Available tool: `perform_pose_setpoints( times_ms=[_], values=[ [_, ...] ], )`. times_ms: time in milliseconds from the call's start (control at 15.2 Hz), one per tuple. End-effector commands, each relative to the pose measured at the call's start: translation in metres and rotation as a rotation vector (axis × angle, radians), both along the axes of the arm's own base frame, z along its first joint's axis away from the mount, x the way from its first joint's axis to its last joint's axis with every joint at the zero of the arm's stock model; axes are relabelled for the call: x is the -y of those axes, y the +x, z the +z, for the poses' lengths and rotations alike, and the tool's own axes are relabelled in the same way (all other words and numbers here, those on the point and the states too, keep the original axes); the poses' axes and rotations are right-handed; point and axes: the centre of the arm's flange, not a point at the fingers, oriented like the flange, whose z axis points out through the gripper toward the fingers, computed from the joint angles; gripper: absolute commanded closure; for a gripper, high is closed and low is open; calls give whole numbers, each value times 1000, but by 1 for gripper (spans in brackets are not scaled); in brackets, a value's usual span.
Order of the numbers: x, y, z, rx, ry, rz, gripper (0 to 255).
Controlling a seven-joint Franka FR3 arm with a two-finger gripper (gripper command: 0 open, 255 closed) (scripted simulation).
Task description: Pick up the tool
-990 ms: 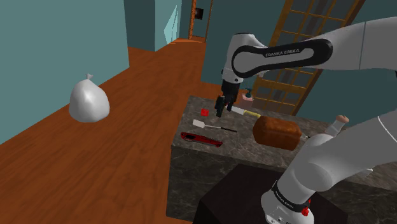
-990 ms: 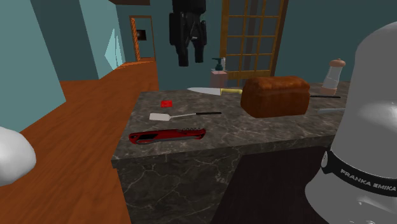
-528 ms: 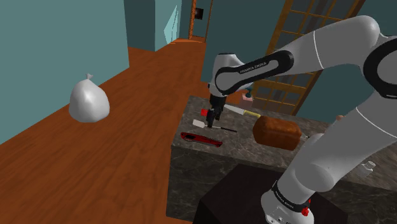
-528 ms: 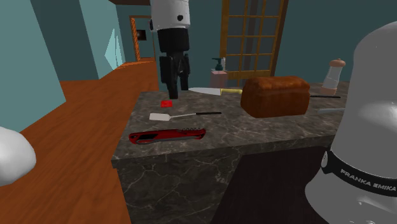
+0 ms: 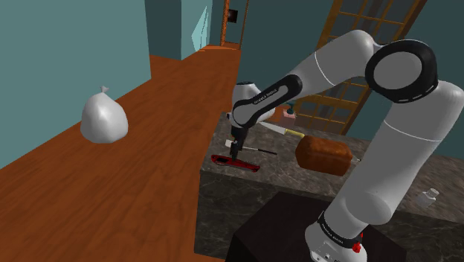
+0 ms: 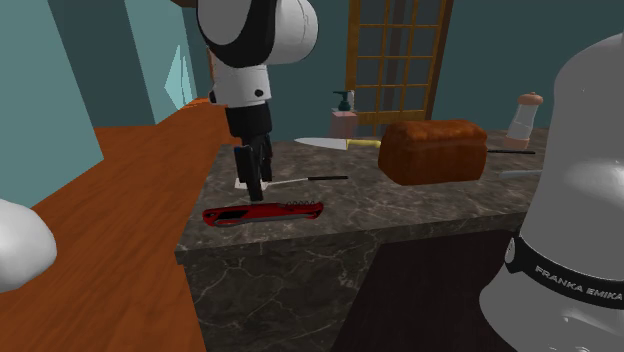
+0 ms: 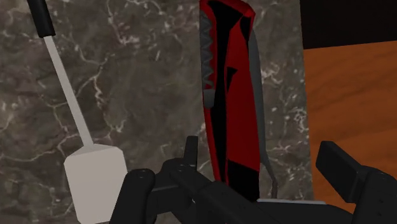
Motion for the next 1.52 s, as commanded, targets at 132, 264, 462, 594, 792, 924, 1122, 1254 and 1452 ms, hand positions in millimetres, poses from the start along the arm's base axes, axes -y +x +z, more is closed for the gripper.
perform_pose_setpoints(
  times_ms=[132, 264, 462, 594, 792, 924, 1122, 1254, 1452],
  values=[
    [-1, 3, -27, -2, 0, 19, 0],
    [-1, 3, -38, -2, 0, 19, 0],
    [-1, 2, -51, -2, 0, 19, 0],
    [-2, 2, -52, -2, 1, 19, 255],
    [-2, 2, -52, -2, 0, 19, 255],
    [-2, 2, -52, -2, 1, 19, 255],
    [-2, 2, -52, -2, 1, 19, 255],
    [-1, 3, -46, -2, 0, 19, 255],
    [-1, 3, -30, -2, 0, 19, 255]
  ],
)
